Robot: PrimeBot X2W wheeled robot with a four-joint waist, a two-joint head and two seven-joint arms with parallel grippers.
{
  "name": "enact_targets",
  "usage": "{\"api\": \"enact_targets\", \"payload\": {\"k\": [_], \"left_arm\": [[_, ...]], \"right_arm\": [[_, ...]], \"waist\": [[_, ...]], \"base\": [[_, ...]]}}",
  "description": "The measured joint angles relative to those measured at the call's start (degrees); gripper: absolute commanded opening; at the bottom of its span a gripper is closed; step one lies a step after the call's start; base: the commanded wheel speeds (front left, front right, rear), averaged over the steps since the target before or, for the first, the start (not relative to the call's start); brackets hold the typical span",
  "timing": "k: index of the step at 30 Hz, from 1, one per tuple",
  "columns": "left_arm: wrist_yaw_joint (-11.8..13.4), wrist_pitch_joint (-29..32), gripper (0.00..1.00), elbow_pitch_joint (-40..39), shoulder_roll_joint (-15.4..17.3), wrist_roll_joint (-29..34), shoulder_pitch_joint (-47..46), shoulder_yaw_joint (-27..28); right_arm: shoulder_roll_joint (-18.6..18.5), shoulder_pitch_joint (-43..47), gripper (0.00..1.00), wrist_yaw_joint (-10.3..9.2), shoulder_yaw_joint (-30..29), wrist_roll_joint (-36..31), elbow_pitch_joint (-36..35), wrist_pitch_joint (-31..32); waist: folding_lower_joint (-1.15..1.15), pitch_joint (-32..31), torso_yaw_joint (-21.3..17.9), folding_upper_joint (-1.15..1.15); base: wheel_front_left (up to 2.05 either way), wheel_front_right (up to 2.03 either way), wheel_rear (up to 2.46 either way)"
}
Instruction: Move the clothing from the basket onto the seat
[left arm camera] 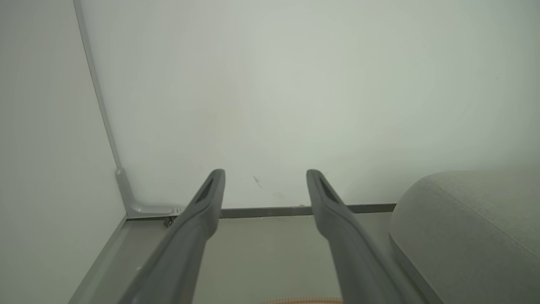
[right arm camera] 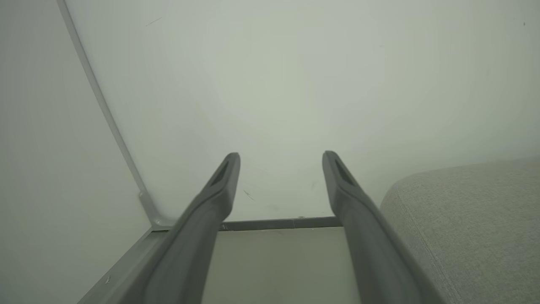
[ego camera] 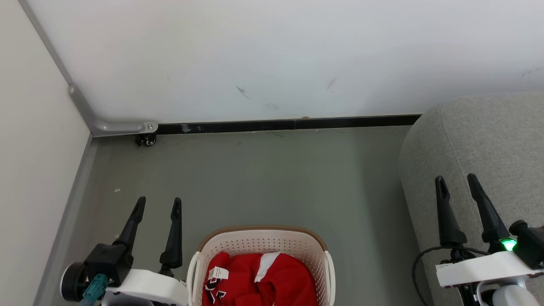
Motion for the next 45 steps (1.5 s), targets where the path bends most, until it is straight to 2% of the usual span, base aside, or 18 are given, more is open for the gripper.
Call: {"api": "enact_targets", "payload": {"k": [45], "left_arm": [[-0.57, 0.0, 1.0, 1.46, -0.55, 0.46, -0.01, 1.67]], "right_arm": [[1.47, 0.05, 1.0, 0.0, -0.18, -0.13, -0.01, 0.0]], "waist": [[-0.01, 1.57, -0.22, 0.0]], "base": [[0.0, 0.0, 0.0]]}}
